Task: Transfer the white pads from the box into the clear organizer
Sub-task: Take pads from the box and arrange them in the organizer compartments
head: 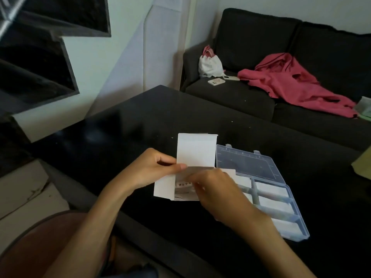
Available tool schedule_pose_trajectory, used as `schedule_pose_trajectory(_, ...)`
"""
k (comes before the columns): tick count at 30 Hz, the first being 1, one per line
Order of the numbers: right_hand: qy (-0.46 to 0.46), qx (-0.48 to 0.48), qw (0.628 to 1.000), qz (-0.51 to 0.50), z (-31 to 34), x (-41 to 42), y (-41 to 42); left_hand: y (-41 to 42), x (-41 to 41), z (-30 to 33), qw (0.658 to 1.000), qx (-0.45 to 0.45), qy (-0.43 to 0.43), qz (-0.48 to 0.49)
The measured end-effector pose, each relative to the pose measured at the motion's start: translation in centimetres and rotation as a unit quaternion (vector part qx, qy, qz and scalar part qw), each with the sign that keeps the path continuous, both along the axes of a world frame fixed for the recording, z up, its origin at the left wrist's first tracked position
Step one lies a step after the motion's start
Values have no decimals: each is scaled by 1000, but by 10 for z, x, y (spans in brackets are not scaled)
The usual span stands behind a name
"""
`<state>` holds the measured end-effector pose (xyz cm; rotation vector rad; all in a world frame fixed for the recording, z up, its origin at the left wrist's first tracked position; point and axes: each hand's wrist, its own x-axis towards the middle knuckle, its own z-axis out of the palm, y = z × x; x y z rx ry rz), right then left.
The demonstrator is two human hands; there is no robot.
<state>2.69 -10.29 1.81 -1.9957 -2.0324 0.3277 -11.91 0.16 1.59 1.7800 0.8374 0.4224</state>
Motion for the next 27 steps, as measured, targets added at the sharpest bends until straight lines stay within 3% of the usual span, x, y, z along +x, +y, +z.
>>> schedule_pose_trajectory(5, -73, -153, 986, -1, -20, -12, 14, 0, 0, 1, 996, -74, 42, 8)
schedule_pose_trajectory(15, -99, -194, 975, -42, -25, 0, 48, -1, 15, -5, 998, 13, -26, 59)
schedule_pose_trajectory(27, -5, -233, 970, -68, -38, 8, 41, -1, 17, -6, 999, 17, 13, 46)
